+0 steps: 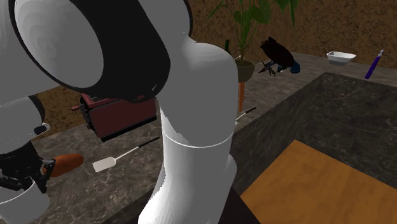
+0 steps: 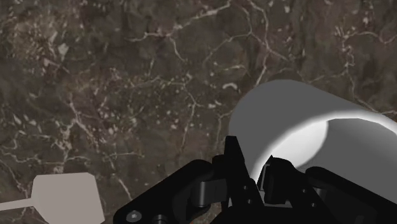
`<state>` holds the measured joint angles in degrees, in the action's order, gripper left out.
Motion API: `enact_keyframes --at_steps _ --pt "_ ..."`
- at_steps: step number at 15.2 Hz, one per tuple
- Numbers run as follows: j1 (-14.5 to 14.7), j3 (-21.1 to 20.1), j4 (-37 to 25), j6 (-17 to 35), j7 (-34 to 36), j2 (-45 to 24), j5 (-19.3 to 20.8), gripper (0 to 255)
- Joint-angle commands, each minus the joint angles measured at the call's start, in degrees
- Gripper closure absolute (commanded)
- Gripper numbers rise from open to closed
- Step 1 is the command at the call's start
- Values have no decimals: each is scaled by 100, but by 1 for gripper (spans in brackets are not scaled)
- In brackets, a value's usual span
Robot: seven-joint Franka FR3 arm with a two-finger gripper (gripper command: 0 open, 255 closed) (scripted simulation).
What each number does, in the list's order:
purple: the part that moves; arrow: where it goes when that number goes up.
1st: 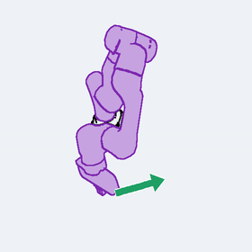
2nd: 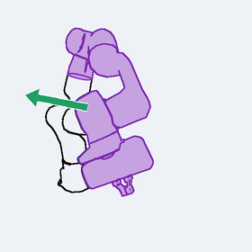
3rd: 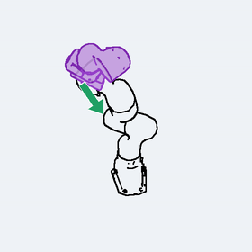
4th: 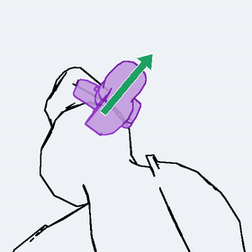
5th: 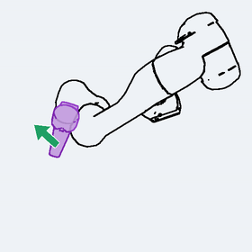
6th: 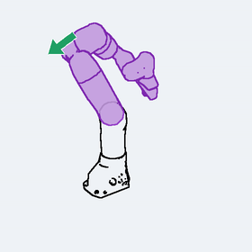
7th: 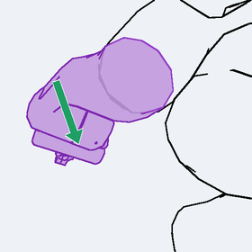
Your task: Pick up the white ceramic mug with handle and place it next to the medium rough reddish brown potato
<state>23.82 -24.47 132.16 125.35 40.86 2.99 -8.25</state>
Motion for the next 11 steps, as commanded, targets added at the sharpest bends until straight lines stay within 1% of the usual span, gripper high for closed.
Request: enact_keyframes --at_steps 1,6,7,11 --pt "1 -2 7 26 5 -14 5 255" --pt "1 -2 7 26 5 -15 5 255" --pt "1 -2 7 26 4 -15 5 0" --pt "1 -2 7 26 4 -15 5 0"
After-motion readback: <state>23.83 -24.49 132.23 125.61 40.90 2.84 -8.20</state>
